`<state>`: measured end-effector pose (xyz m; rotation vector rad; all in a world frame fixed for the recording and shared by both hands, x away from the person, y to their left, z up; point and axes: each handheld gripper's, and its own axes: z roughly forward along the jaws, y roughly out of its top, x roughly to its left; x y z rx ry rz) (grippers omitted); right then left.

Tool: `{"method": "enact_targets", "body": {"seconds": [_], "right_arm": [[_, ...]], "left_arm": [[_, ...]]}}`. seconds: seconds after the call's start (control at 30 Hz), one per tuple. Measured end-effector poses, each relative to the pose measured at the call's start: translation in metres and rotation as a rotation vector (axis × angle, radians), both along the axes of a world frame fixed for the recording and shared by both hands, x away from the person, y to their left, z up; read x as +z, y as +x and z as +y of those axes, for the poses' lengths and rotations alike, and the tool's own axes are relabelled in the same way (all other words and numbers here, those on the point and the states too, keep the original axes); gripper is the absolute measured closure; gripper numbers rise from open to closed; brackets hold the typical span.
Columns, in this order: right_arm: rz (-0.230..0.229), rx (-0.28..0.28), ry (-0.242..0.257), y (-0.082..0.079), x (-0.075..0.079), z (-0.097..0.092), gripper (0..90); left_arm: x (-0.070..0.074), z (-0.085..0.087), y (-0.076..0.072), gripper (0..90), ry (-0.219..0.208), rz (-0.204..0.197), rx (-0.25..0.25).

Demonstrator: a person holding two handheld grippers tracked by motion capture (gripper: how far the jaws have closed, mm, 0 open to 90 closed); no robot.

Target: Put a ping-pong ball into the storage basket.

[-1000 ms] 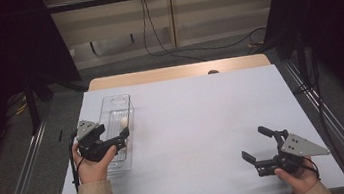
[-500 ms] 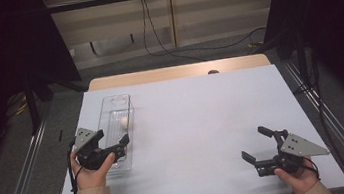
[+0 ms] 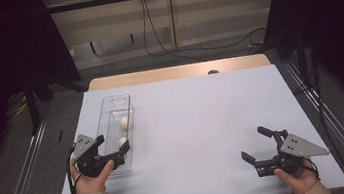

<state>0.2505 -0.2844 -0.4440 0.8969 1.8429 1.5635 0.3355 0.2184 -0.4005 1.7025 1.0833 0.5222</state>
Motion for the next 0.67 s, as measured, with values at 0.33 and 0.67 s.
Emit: {"method": "enact_targets", "body": {"seconds": [0.33,0.67], "right_arm": [[0.0,0.001,-0.002,0.0,0.0,0.0,3.3],[0.0,0.001,-0.003,0.0,0.0,0.001,3.3]], "left_arm": [[-0.006,0.006,-0.011,4.2,-0.023,-0.024,-0.011],[-0.014,0.007,-0.018,4.3,-0.02,-0.028,-0.038]]}}
